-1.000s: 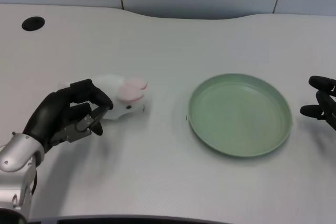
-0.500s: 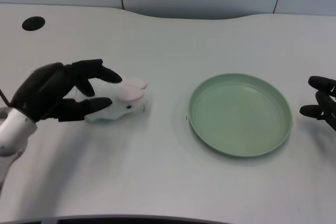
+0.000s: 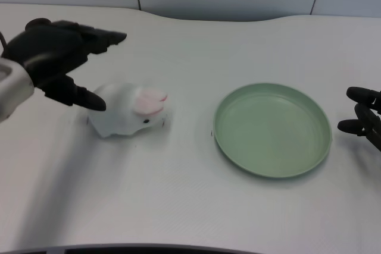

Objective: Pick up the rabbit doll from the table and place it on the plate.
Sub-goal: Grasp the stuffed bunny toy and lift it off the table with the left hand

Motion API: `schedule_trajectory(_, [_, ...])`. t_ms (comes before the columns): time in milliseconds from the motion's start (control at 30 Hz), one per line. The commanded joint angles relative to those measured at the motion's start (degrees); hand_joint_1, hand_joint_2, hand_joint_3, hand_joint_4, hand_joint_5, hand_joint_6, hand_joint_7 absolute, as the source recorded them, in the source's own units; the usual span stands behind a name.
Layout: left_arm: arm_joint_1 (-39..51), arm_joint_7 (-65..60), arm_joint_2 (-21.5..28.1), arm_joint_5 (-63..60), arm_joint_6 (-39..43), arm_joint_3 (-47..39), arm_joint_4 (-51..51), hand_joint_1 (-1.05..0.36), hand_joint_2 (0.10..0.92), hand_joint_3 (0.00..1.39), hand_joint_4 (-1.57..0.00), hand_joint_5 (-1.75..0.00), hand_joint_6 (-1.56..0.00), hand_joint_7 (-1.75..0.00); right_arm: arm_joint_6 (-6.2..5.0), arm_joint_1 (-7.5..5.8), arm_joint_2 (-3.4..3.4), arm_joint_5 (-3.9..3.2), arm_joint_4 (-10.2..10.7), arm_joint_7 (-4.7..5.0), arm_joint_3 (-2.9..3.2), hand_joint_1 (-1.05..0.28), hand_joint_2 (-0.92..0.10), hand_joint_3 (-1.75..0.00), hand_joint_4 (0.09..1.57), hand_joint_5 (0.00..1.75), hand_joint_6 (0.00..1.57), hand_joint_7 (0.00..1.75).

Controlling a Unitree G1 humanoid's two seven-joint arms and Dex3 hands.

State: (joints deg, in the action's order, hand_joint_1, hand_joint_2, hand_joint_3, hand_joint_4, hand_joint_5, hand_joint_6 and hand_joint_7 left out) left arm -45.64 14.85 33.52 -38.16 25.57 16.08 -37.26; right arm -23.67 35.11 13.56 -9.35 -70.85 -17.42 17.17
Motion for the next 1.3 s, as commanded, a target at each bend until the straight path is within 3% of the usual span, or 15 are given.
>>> schedule_trajectory(33, [-4.0,4.6,0.3,-0.9,-2.3,2.7,-3.0,-1.04,0.921,0.10,0.00,0.00,-0.01,0.00,-0.29,0.13,0.35,0.03,-0.1,0.25,0.16,-0.42,-0.92,-0.25,0.72,0.86,0.90,0.13])
schedule_trajectory(200, [-12.6,9.9,-4.8,-0.8,-5.6,7.0,-14.2,-1.05,0.916,0.07,0.00,0.00,-0.02,-0.01,-0.22,0.08,0.31,0.31,0.1,0.61,-0.06,-0.42,-0.92,-0.26,0.72,0.86,0.90,0.12])
schedule_trajectory(333, [-17.5,11.5,-9.1,-0.7,-7.7,9.5,-23.2,-1.05,0.906,0.04,-0.01,0.00,-0.02,0.00,-1.11,-0.24,0.11,-0.35,-0.1,-0.72,0.64,-0.42,-0.92,-0.24,0.72,0.86,0.91,0.12])
schedule_trajectory(500, [-21.9,11.3,-14.3,-2.9,-11.5,13.6,-32.9,-1.03,0.867,0.01,-0.02,-0.01,-0.05,-0.02,-1.19,-0.42,0.11,0.05,-0.2,-0.40,0.60,-0.42,-0.92,-0.25,0.73,0.86,0.91,0.11])
schedule_trajectory(633, [-22.1,9.8,-16.6,-3.3,-12.9,15.0,-36.4,-1.04,0.859,0.00,-0.05,-0.03,-0.09,-0.03,-0.86,-0.58,0.08,0.15,0.2,-0.02,0.49,-0.43,-0.92,-0.26,0.73,0.86,0.92,0.11])
schedule_trajectory(733, [-22.4,10.4,-17.8,-3.5,-14.8,15.9,-38.0,-1.05,0.859,0.00,-0.05,-0.03,-0.11,-0.04,-0.93,-0.81,-0.01,-0.18,0.4,-0.44,0.68,-0.42,-0.92,-0.26,0.73,0.86,0.92,0.11])
schedule_trajectory(867, [-22.3,11.5,-19.4,-5.2,-18.8,18.1,-39.8,-1.04,0.835,0.00,-0.05,-0.03,-0.14,-0.04,-1.41,-1.26,0.20,0.46,0.7,-0.05,0.17,-0.41,-0.92,-0.27,0.72,0.85,0.91,0.10])
schedule_trajectory(1033, [-21.2,10.2,-19.3,-5.7,-19.3,19.0,-40.2,-1.04,0.792,0.00,-0.10,-0.06,-0.18,-0.06,-1.30,-1.50,0.20,0.06,1.0,-0.54,0.45,-0.40,-0.92,-0.28,0.72,0.85,0.91,0.09])
schedule_trajectory(1167, [-19.1,6.6,-19.4,-6.3,-19.3,19.8,-40.4,-1.04,0.810,0.01,-0.09,-0.05,-0.18,-0.04,-2.16,-1.87,0.33,-0.05,0.9,-1.10,0.63,-0.39,-0.92,-0.29,0.73,0.85,0.92,0.09])
schedule_trajectory(1233, [-18.3,4.8,-19.5,-5.3,-19.2,19.0,-40.4,-0.97,0.761,0.00,-0.13,-0.07,-0.23,-0.04,-2.26,-1.92,0.30,-0.22,0.8,-1.29,0.80,-0.39,-0.92,-0.29,0.74,0.85,0.92,0.09])
schedule_trajectory(1300, [-17.2,2.5,-19.8,-5.7,-19.4,19.5,-40.5,-0.99,0.767,0.01,-0.11,-0.05,-0.22,-0.03,-1.58,-1.92,0.28,-0.37,1.0,-0.99,0.93,-0.41,-0.92,-0.27,0.74,0.85,0.93,0.09])
